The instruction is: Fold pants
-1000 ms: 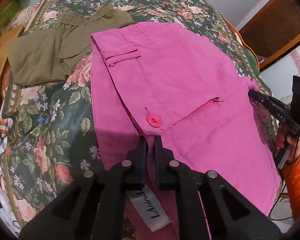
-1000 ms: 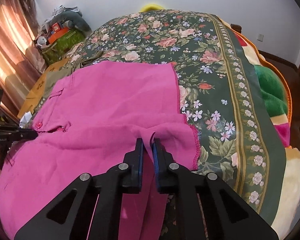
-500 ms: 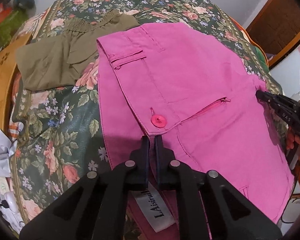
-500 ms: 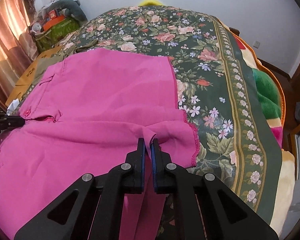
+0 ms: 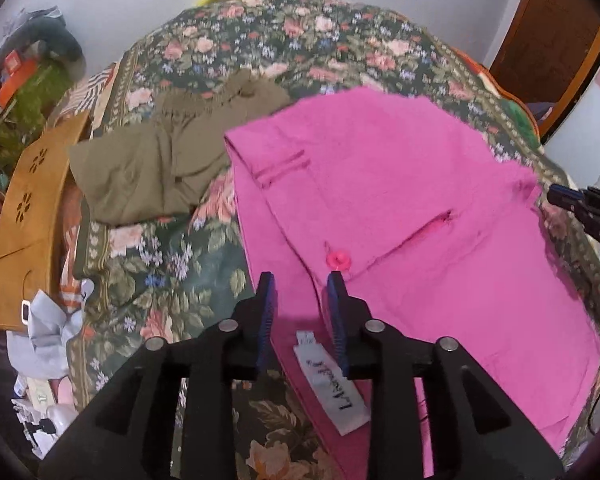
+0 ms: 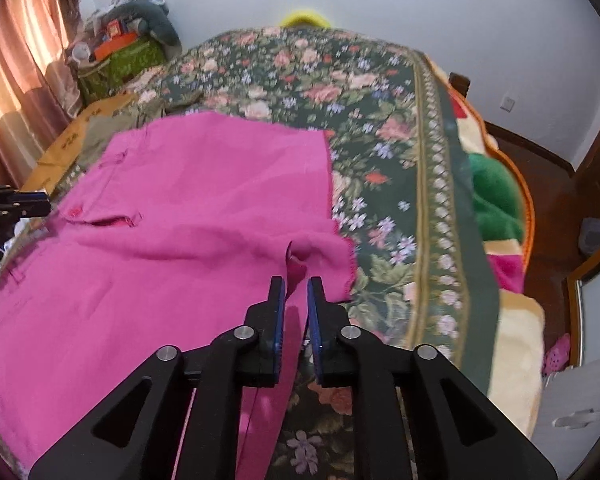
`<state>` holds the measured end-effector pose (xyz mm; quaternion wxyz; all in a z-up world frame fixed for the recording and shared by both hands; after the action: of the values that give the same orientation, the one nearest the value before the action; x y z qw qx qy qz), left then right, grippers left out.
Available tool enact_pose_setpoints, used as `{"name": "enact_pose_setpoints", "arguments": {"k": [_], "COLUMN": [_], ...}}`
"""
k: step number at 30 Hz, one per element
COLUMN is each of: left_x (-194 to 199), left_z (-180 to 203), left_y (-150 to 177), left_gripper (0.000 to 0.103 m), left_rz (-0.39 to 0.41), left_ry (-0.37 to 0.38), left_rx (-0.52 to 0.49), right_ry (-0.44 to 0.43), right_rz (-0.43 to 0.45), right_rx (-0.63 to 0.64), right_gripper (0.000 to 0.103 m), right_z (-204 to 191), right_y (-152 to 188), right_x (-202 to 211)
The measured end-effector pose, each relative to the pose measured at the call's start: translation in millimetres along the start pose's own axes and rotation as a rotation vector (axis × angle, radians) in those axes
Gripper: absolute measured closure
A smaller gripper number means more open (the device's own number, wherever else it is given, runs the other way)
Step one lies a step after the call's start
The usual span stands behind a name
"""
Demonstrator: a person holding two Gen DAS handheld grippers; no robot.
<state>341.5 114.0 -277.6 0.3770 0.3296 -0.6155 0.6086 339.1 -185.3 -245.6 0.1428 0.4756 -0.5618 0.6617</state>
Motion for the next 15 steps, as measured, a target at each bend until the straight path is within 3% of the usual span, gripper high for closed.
{"name": "enact_pose_setpoints", "arguments": {"k": [2,5,11,15], "left_x": [-1.7,-11.1,-38.7,-51.9], "left_z": [-0.9,-0.8,-7.4,-7.9], "left_y": [-9.1,-17.7,-14.6,-8.7], "left_gripper": [0.063,0.060,0.060,0.056], "left_rz": [0.008,-0.001,-0.084,-0.116], "left_ry": [0.010,0.015,0.070,0.134], "left_rx": [0.017,0.029,0.101,0.161], "right_ry": [0.004,0.016,0.032,0.018], "right_rz": [0.017,0.053,0.072,0.031], "right_rx": [-0.015,-0.032,-0.075,-0.120], "right_gripper": [0.076,0.067,0.064,0.063], "right_z": [2.2,6.4,17.5,23.9], "right_y": [-5.3,-15.1,-28.5,-25.9], "right_x": [4.7,9.8,-2.5,-27.3]}}
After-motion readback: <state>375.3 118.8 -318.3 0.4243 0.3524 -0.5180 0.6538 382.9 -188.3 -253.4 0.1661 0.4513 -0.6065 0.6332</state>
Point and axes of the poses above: each gripper's, at about its wrist camera, not at the fingertips, and x roughly against the way its jaws point, z to its right, y to its underside, the point moved 6 cm from there along -x, roughly the way its jaws point, and after that the axes turned 4 degrees about z, right-handed, at the moved point
